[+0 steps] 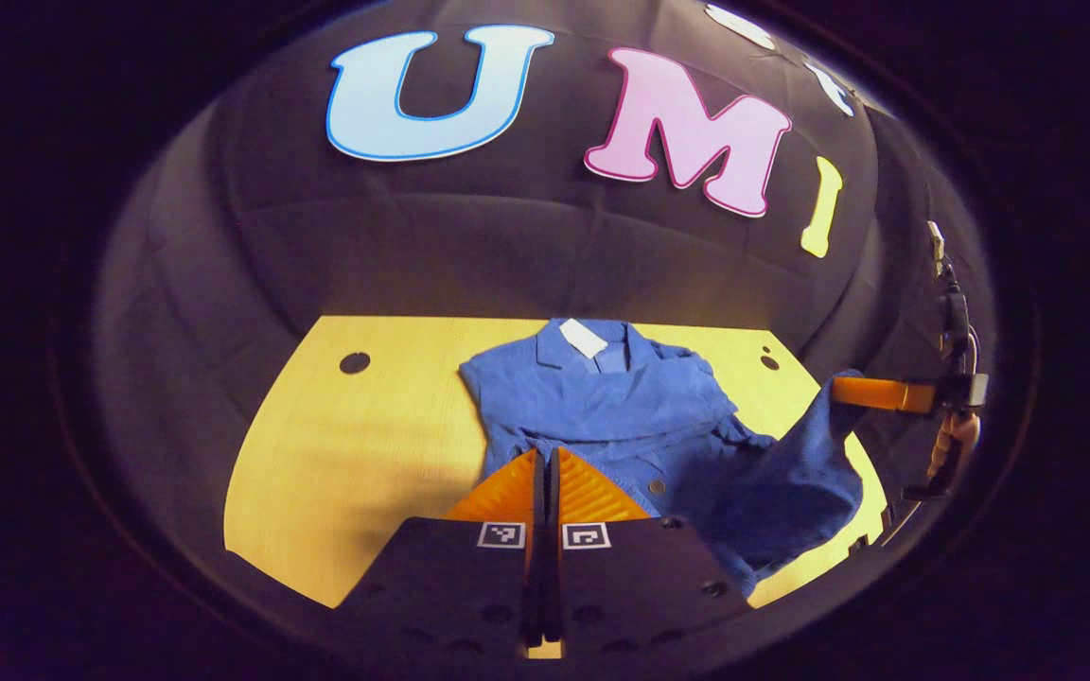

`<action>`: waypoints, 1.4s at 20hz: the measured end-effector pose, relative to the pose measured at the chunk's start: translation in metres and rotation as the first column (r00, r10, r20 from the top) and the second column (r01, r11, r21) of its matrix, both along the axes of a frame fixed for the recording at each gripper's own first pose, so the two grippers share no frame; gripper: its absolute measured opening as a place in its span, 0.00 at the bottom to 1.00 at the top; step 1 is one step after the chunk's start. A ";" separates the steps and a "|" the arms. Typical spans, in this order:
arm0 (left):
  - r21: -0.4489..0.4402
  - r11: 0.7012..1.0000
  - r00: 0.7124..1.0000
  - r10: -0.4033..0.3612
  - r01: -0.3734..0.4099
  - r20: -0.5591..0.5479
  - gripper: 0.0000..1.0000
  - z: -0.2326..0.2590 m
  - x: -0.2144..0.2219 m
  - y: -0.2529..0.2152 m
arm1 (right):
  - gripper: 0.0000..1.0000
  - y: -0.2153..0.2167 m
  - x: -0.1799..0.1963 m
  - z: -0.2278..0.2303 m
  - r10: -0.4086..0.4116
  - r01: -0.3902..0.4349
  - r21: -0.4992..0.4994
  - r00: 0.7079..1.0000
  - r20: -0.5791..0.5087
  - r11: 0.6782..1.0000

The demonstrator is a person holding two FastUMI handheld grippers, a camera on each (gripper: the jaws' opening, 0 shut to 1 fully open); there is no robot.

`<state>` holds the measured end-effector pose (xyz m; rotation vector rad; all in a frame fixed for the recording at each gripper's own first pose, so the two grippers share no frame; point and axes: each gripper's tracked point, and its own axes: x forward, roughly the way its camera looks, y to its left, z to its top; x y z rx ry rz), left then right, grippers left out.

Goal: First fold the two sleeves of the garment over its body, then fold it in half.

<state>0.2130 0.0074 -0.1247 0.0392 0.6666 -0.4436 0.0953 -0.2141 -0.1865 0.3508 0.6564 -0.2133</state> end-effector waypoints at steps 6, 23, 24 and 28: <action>0.013 1.000 0.972 0.009 -0.013 0.233 0.00 0.010 0.170 -0.021 | 0.00 -0.075 0.142 -0.020 -0.088 0.097 -0.084 0.991 0.104 0.992; -0.032 0.992 0.930 0.123 -0.120 0.347 0.87 -0.042 0.241 -0.061 | 1.00 -0.105 0.176 -0.084 -0.051 0.115 -0.400 0.984 0.169 0.909; -0.048 0.992 0.927 0.122 -0.112 0.355 0.87 -0.030 0.228 -0.063 | 0.99 -0.101 0.169 -0.073 -0.051 0.123 -0.403 0.982 0.184 0.907; -0.113 0.991 0.919 0.111 -0.073 0.377 0.87 0.018 0.148 -0.053 | 0.99 -0.071 0.115 -0.014 -0.057 0.163 -0.417 0.965 0.255 0.894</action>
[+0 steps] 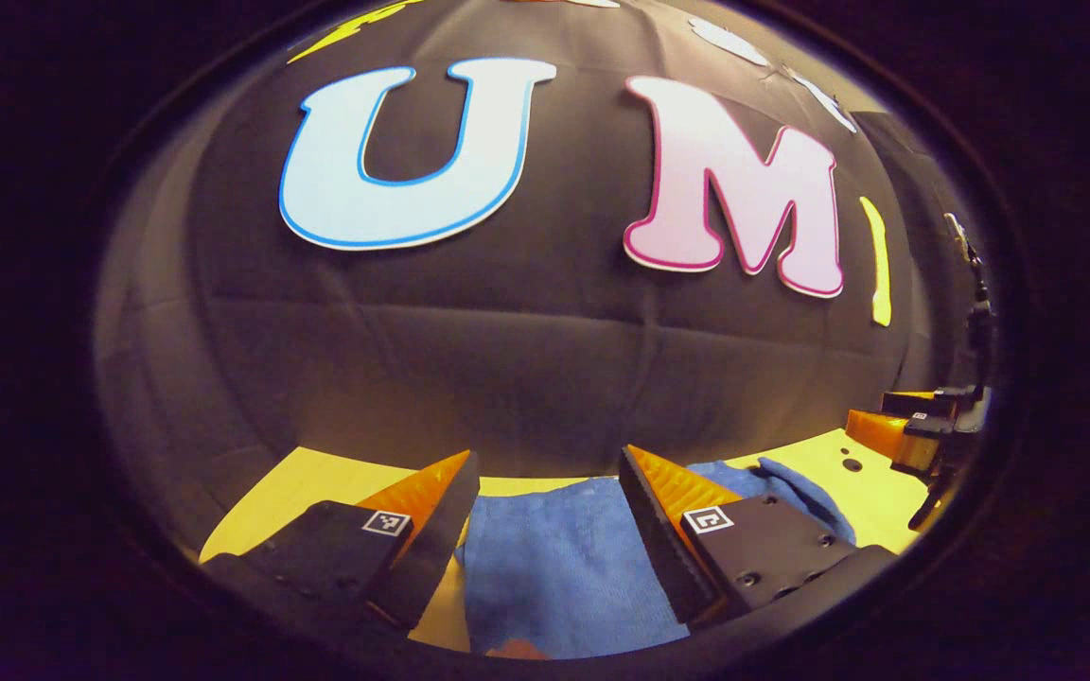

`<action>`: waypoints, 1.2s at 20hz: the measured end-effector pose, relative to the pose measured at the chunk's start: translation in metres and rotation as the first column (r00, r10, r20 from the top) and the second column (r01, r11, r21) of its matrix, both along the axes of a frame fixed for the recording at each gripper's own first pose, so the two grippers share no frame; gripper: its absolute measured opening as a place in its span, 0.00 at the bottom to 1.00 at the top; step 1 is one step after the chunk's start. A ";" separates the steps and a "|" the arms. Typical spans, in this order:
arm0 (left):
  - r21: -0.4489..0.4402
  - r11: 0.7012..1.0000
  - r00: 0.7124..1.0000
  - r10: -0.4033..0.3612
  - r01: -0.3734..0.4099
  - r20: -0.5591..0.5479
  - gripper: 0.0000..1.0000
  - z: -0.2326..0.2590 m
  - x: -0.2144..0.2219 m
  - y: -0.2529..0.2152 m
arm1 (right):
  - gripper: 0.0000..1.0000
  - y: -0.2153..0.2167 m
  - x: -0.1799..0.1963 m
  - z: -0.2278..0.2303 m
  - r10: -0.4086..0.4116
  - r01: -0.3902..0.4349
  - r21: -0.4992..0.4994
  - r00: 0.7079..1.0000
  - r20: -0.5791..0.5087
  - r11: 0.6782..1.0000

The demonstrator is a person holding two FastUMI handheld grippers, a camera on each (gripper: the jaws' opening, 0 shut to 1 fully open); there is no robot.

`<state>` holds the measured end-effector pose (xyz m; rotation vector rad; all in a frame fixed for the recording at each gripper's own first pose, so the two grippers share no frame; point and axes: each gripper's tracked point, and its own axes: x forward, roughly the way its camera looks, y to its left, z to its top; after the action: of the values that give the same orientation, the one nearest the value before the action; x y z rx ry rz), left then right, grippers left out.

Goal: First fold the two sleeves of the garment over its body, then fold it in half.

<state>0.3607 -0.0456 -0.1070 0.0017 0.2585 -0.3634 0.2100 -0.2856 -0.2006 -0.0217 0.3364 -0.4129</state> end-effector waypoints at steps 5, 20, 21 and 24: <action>-0.055 0.998 0.996 0.009 -0.004 0.090 0.87 0.055 -0.111 0.027 | 0.99 0.060 -0.093 0.055 -0.001 0.000 0.034 0.999 0.041 0.999; -0.108 0.993 0.976 -0.018 0.043 0.215 0.84 0.111 -0.387 0.105 | 0.97 0.236 -0.339 0.175 -0.015 0.012 0.013 0.971 0.240 1.000; -0.088 0.995 0.977 -0.026 0.046 0.212 0.86 0.103 -0.398 0.110 | 0.97 0.247 -0.349 0.173 0.010 -0.003 -0.035 0.978 0.210 0.999; -0.058 0.998 0.976 -0.024 0.037 0.215 0.84 0.090 -0.422 0.131 | 0.96 0.276 -0.355 0.173 0.088 -0.057 -0.161 0.977 0.194 0.985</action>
<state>-0.0609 0.0854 -0.0165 -0.0162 0.0334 -0.3987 -0.1454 -0.0095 -0.0274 -0.1431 0.1037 -0.3644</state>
